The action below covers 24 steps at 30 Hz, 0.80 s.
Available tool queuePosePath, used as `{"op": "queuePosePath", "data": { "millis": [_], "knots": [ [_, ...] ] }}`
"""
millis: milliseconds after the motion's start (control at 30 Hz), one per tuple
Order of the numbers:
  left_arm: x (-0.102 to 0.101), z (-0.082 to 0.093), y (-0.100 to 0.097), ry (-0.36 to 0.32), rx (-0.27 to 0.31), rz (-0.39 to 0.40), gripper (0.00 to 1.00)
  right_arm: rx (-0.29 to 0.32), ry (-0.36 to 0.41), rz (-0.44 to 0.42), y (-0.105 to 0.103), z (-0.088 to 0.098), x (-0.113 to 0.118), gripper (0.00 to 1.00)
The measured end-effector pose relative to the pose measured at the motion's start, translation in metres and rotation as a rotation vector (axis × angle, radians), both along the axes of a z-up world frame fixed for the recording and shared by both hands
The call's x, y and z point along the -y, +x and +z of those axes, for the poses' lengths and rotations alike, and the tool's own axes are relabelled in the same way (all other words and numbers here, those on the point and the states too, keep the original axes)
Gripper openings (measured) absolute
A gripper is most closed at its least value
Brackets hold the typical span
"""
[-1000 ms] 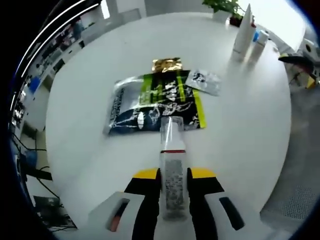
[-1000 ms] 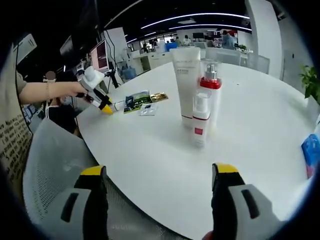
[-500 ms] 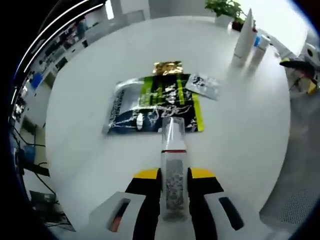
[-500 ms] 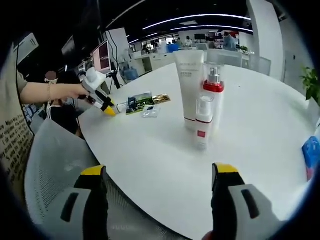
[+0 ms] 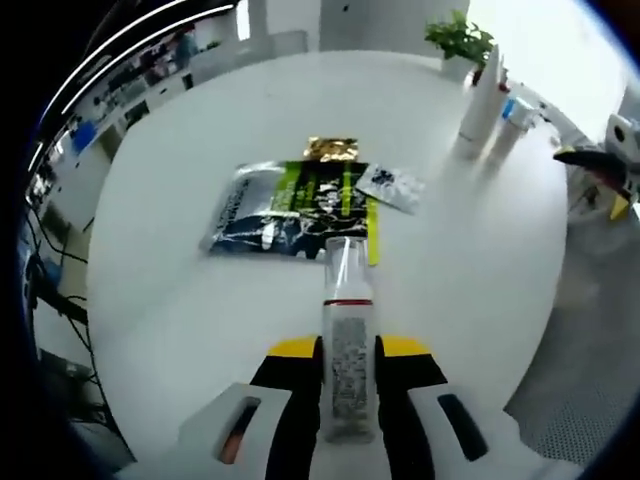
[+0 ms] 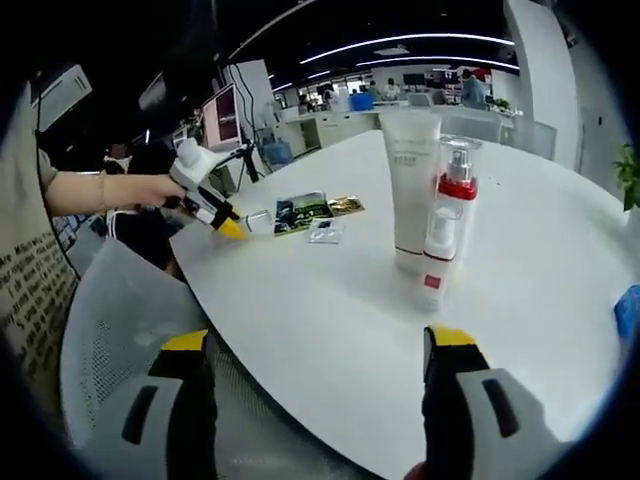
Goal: Arrange the skincare products in the storage area until every visible bottle or jar stands upright without overlapping.
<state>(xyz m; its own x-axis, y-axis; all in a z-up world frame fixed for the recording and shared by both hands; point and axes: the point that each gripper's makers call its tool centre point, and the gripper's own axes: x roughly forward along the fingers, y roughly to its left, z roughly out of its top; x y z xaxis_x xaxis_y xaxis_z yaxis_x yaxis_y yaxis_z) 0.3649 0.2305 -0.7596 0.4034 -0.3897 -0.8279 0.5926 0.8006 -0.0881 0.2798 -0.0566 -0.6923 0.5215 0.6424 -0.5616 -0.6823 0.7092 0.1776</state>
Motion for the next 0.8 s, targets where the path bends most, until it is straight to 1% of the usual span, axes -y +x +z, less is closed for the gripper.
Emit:
{"op": "queuePosePath", "data": {
  "millis": [33,133,200,300,467,567,667,733,767,800],
  "knots": [
    [0.003,0.003,-0.001,-0.022,0.004,0.010,0.17,0.000,0.006,0.002,0.000,0.001,-0.002,0.86],
    [0.009,0.013,-0.003,-0.055,0.022,0.024,0.17,0.004,0.031,0.009,-0.001,0.005,-0.008,0.86],
    [0.016,0.019,-0.005,-0.089,0.030,0.030,0.17,0.010,0.043,0.017,-0.001,0.009,-0.012,0.86],
    [0.023,0.029,-0.008,-0.116,0.043,0.035,0.17,0.021,0.067,0.033,-0.001,0.016,-0.021,0.86],
    [0.036,0.039,-0.014,-0.137,0.057,0.023,0.17,0.039,0.103,0.051,0.000,0.027,-0.033,0.85],
    [0.044,0.045,-0.017,-0.169,0.065,0.029,0.17,0.052,0.119,0.060,0.001,0.033,-0.039,0.85],
    [0.051,0.051,-0.021,-0.191,0.071,0.026,0.17,0.061,0.158,0.058,0.004,0.041,-0.045,0.85],
    [0.059,0.060,-0.024,-0.224,0.085,0.024,0.17,0.073,0.182,0.060,0.005,0.049,-0.049,0.85],
    [0.060,0.061,-0.024,-0.231,0.087,0.024,0.17,0.074,0.185,0.061,0.006,0.050,-0.050,0.85],
    [0.064,0.066,-0.025,-0.254,0.095,0.025,0.17,0.080,0.195,0.064,0.006,0.053,-0.052,0.84]
  ]
}}
